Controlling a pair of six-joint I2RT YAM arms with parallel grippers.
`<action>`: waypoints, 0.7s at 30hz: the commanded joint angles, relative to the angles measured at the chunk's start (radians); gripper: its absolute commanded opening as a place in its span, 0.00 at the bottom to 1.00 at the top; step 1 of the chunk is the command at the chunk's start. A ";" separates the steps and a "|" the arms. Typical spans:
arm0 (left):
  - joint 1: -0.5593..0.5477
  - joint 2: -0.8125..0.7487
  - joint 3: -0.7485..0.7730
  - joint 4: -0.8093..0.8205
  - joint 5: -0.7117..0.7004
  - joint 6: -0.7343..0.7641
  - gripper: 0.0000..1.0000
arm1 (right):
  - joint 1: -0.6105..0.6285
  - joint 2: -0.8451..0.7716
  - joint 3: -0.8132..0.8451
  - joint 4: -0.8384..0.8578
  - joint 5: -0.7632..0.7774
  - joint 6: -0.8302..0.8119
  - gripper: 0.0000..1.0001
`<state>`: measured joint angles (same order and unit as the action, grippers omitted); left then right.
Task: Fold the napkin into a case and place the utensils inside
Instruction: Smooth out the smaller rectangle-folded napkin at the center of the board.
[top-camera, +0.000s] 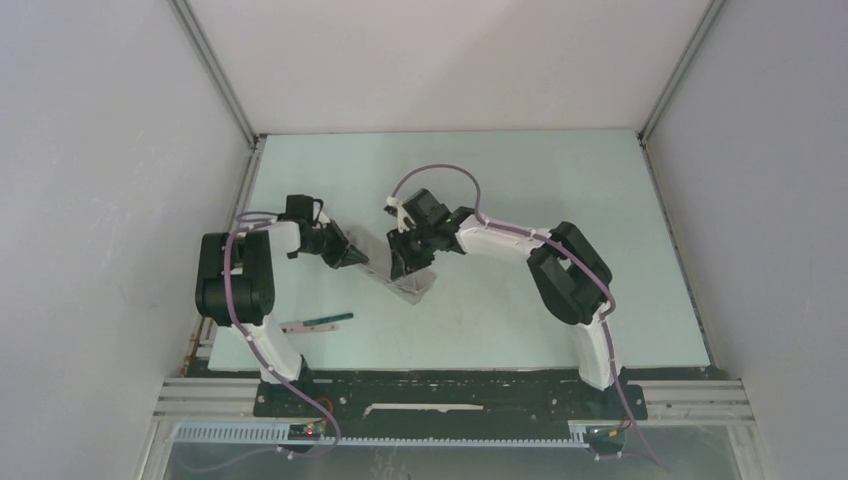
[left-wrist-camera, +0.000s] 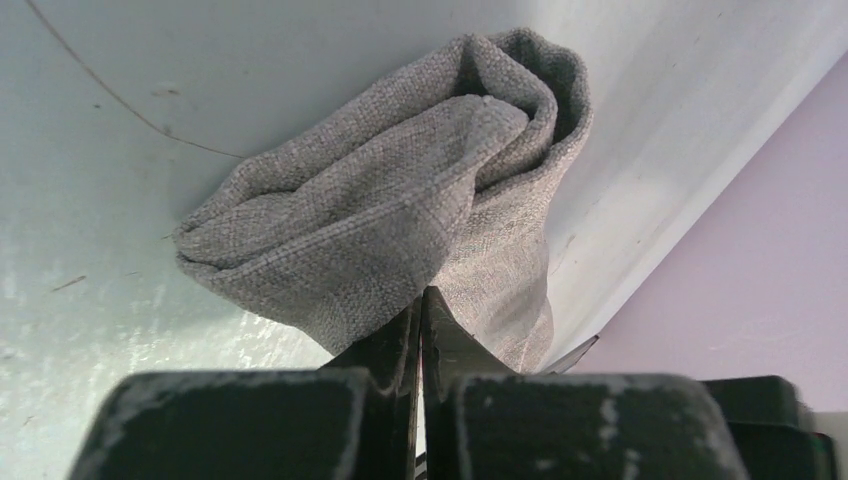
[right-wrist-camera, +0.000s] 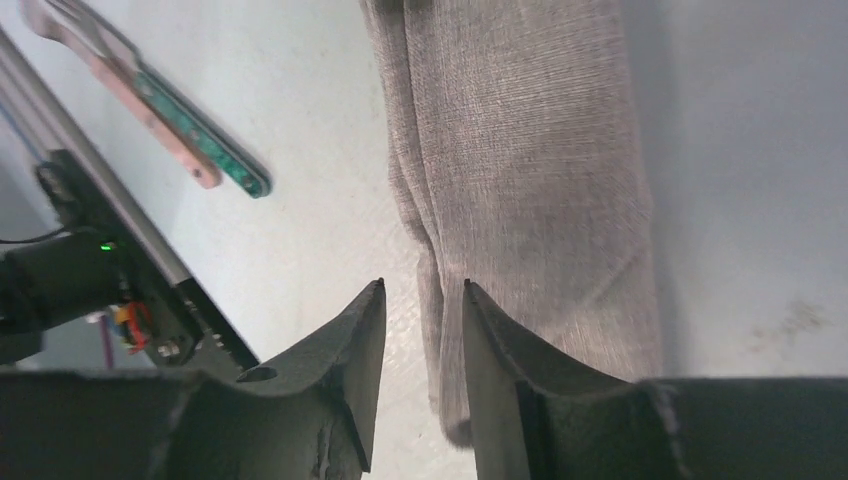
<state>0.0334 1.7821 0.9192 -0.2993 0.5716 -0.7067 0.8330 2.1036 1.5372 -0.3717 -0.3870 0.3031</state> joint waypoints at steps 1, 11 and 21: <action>0.035 -0.006 -0.011 -0.031 -0.115 0.048 0.00 | -0.044 -0.118 -0.007 0.041 -0.092 0.093 0.43; 0.034 -0.006 -0.019 -0.026 -0.125 0.045 0.00 | -0.065 -0.058 -0.158 0.187 -0.118 0.157 0.44; -0.024 -0.168 0.102 -0.170 -0.203 0.137 0.16 | 0.025 -0.133 -0.121 0.090 0.140 -0.012 0.48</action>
<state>0.0204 1.7363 0.9417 -0.3664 0.4786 -0.6563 0.8051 2.0399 1.3399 -0.2161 -0.4103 0.3920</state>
